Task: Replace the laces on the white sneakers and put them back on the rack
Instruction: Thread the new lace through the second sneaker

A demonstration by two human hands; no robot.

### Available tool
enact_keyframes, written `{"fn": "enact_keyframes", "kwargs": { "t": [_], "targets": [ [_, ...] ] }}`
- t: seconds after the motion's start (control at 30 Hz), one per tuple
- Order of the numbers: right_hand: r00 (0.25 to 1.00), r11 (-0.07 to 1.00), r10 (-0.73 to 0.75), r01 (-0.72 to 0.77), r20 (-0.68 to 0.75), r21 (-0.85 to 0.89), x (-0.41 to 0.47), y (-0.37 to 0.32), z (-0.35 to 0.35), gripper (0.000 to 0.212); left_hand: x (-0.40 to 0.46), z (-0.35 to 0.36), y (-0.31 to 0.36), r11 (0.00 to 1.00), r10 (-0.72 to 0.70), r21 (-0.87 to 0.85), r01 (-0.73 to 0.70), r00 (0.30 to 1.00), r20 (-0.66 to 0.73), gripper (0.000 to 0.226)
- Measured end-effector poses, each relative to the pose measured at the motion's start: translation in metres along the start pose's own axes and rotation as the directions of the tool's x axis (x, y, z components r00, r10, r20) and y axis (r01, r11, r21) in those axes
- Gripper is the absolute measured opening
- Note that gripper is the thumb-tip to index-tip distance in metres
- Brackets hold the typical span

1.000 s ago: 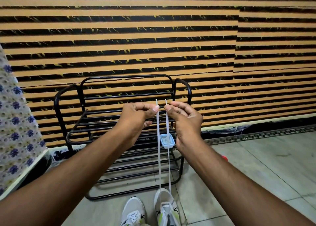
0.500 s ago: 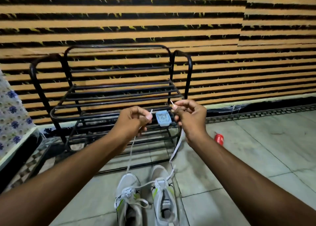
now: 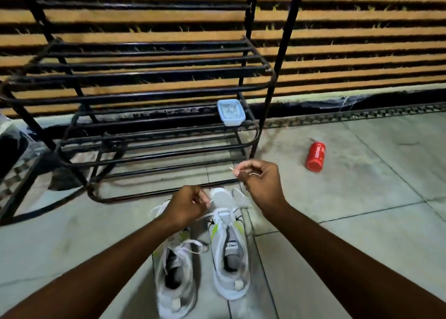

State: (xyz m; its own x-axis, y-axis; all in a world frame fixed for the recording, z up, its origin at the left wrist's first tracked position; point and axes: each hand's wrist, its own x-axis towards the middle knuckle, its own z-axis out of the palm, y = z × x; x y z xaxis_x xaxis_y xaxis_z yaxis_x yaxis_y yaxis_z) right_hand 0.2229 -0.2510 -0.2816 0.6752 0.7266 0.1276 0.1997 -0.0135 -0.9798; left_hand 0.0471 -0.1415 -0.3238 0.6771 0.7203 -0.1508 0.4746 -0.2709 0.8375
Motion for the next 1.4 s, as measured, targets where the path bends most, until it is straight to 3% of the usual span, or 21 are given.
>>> {"fn": "enact_keyframes", "kwargs": {
  "t": [0.23, 0.37, 0.47, 0.57, 0.83, 0.97, 1.17, 1.33, 1.4],
  "targets": [
    [0.994, 0.986, 0.082, -0.07, 0.074, -0.154, -0.014, 0.045, 0.002, 0.014, -0.021, 0.018, -0.001, 0.99, 0.134, 0.058, -0.129, 0.988, -0.083, 0.026],
    [0.985, 0.959, 0.136, -0.103, 0.11, -0.264, -0.024, 0.064, 0.004, 0.016, -0.035, 0.032, -0.002, 0.962, 0.177, 0.196, -0.188, 0.982, 0.07, 0.039],
    [0.98, 0.946, 0.125, -0.071, 0.154, -0.315, -0.028, 0.072, 0.006, 0.017, -0.038, 0.044, -0.005, 0.93, 0.119, 0.336, -0.152, 0.986, 0.118, 0.054],
    [0.971, 0.943, 0.124, -0.052, 0.203, -0.328, -0.033, 0.078, 0.008, 0.017, -0.037, 0.053, -0.005, 0.928, 0.072, 0.364, -0.08, 0.997, 0.035, 0.045],
    [0.953, 0.926, 0.061, 0.057, 0.298, -0.372, -0.035, 0.08, 0.019, 0.02, -0.036, 0.044, -0.004, 0.981, -0.124, 0.145, 0.127, 0.992, -0.03, 0.039],
    [0.96, 0.934, 0.074, 0.028, 0.27, -0.356, -0.036, 0.081, 0.022, 0.019, -0.035, 0.04, -0.002, 0.966, -0.257, -0.004, 0.257, 0.966, 0.026, 0.036],
    [0.957, 0.937, 0.055, 0.049, 0.286, -0.346, -0.035, 0.082, 0.026, 0.018, -0.033, 0.036, 0.001, 0.93, -0.353, -0.075, 0.36, 0.931, 0.093, 0.025],
    [0.966, 0.949, 0.087, -0.005, 0.245, -0.316, -0.037, 0.086, 0.028, 0.018, -0.034, 0.033, 0.002, 0.891, -0.402, -0.165, 0.422, 0.905, 0.143, 0.041],
    [0.97, 0.94, 0.064, 0.021, 0.234, -0.341, -0.039, 0.087, 0.032, 0.018, -0.034, 0.033, 0.001, 0.886, -0.41, -0.165, 0.432, 0.899, 0.152, 0.038]
  ]
}}
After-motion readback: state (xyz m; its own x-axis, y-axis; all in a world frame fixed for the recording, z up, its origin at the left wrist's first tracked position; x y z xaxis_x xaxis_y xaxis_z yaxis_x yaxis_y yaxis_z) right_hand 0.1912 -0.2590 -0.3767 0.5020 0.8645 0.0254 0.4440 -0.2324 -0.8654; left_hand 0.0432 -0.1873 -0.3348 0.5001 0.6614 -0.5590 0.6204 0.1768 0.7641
